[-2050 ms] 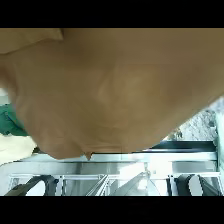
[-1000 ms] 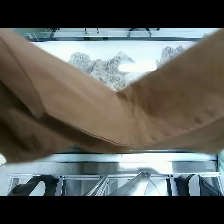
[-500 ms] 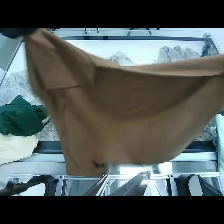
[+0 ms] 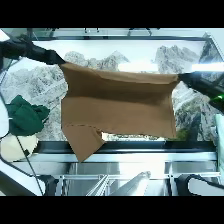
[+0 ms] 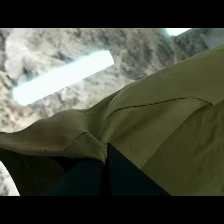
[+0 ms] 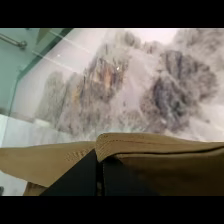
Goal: Fold the shirts.
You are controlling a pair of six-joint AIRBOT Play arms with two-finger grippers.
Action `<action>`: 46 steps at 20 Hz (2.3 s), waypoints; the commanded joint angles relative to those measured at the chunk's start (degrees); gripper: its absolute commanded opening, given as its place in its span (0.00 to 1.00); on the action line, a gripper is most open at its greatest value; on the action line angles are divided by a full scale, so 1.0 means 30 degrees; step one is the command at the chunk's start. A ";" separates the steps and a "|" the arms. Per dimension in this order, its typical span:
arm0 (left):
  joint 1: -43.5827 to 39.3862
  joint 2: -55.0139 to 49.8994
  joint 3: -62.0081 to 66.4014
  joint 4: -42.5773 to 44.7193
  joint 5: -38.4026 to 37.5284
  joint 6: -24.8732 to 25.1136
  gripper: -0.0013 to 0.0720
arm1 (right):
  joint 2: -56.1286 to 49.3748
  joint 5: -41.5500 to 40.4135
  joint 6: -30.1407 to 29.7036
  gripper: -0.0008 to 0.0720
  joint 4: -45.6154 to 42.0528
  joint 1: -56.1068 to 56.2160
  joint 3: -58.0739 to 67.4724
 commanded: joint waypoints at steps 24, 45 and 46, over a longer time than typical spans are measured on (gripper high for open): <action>-0.0780 -0.4058 -0.1086 0.3337 -0.1049 -0.0590 0.04 | -0.6849 -0.3118 0.2572 0.03 -0.7242 0.0189 0.5158; 0.1836 0.4306 -0.8786 0.3548 -0.7402 -0.7286 0.98 | 0.1217 0.5916 0.9122 0.58 -1.9147 -0.3854 -0.3279; 0.1829 0.5479 -1.1176 0.3555 -0.7410 -0.7220 0.98 | 0.1297 0.4830 0.9114 0.58 -1.9008 -0.3818 -0.4248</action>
